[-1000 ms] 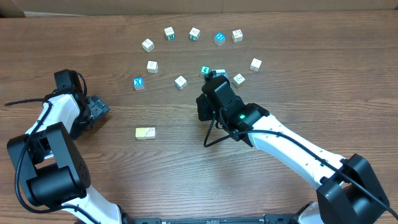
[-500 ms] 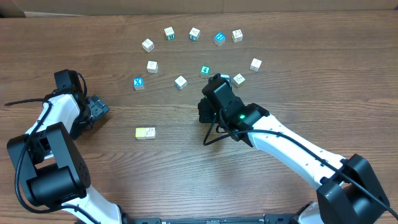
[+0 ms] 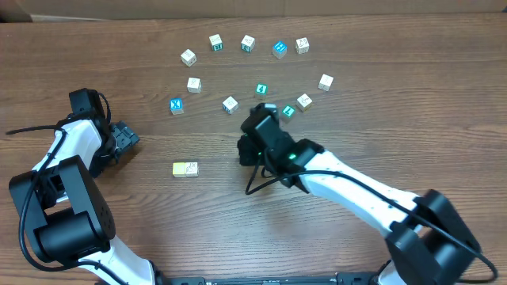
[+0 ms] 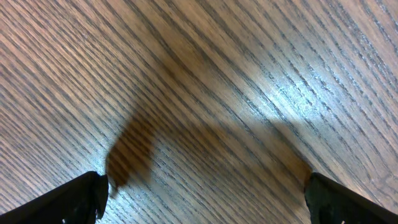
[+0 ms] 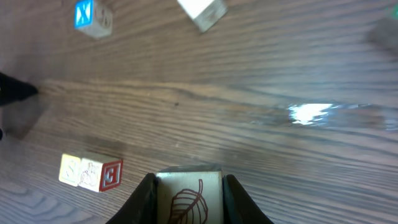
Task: Form a horizontal line
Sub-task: 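Carry the leaf block toward the front, right of the I block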
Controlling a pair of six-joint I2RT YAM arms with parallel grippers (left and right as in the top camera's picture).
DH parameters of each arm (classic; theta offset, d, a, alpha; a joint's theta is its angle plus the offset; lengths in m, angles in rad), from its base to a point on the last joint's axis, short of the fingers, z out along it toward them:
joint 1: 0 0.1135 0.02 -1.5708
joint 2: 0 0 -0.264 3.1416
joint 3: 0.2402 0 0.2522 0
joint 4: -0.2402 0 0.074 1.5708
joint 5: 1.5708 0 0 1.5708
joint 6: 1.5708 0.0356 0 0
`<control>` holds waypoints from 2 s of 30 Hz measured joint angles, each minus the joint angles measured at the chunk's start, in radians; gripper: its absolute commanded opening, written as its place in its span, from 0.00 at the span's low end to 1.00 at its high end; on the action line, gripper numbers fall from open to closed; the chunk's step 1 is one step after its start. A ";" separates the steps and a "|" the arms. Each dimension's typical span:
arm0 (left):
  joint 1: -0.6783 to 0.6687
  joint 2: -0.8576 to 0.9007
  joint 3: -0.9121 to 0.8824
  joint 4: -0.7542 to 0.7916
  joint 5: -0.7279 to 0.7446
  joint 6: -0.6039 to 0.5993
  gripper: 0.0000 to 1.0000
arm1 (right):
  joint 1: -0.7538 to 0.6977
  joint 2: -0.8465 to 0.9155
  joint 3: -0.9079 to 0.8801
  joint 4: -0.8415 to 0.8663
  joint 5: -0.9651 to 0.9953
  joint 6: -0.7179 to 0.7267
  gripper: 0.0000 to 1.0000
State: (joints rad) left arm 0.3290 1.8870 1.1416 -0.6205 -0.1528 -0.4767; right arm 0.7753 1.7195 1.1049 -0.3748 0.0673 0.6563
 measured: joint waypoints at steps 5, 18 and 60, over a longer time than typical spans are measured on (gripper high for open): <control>0.000 0.000 0.000 0.000 0.000 0.000 1.00 | 0.039 0.078 0.000 0.036 0.010 0.011 0.12; 0.000 0.000 0.000 0.000 0.000 0.000 1.00 | 0.134 0.110 0.000 0.062 0.075 0.022 0.13; 0.000 0.000 0.000 0.000 0.000 0.000 1.00 | 0.141 0.204 0.001 0.179 0.117 0.024 0.45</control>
State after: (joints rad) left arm 0.3290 1.8870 1.1416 -0.6205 -0.1528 -0.4767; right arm 0.9161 1.9232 1.1061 -0.1959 0.1841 0.6804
